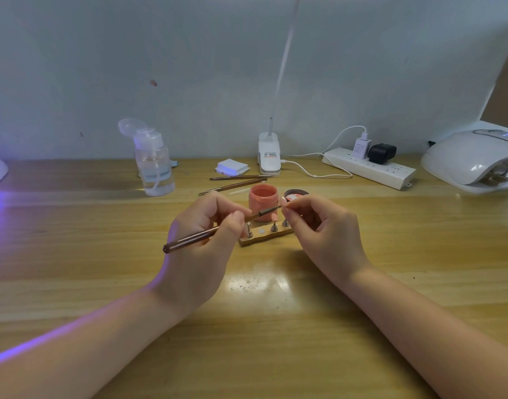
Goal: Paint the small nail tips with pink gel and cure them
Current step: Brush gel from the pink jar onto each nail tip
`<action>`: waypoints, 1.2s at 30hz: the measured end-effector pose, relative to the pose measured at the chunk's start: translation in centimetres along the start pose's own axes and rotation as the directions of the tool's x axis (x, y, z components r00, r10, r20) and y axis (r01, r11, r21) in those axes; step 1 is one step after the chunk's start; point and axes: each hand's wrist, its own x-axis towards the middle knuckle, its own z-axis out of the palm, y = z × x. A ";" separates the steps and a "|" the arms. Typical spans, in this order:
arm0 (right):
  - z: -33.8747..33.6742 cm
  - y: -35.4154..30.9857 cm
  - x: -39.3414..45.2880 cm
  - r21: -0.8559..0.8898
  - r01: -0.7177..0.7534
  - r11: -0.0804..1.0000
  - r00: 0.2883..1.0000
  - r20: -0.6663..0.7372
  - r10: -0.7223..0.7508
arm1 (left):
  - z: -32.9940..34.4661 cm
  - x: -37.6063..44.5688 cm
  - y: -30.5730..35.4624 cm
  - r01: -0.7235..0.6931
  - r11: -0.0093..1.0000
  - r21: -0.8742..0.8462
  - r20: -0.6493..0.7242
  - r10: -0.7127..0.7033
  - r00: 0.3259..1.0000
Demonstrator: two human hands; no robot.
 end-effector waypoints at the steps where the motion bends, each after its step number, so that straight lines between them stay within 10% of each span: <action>1: 0.0 0.0 0.0 0.004 -0.001 1.000 1.000 -0.001 0.001 | 0.0 0.0 0.0 -0.001 1.000 0.003 -0.013 0.001 1.000; 28: 0.1 0.1 0.1 0.006 0.036 0.999 0.999 0.011 -0.036 | -0.2 0.7 -0.5 0.099 0.995 0.031 -0.054 -0.097 0.994; 36: 0.1 0.1 0.1 -0.013 0.052 0.999 0.999 -0.012 -0.053 | -0.2 0.0 0.2 -0.111 0.968 0.224 0.067 0.099 0.993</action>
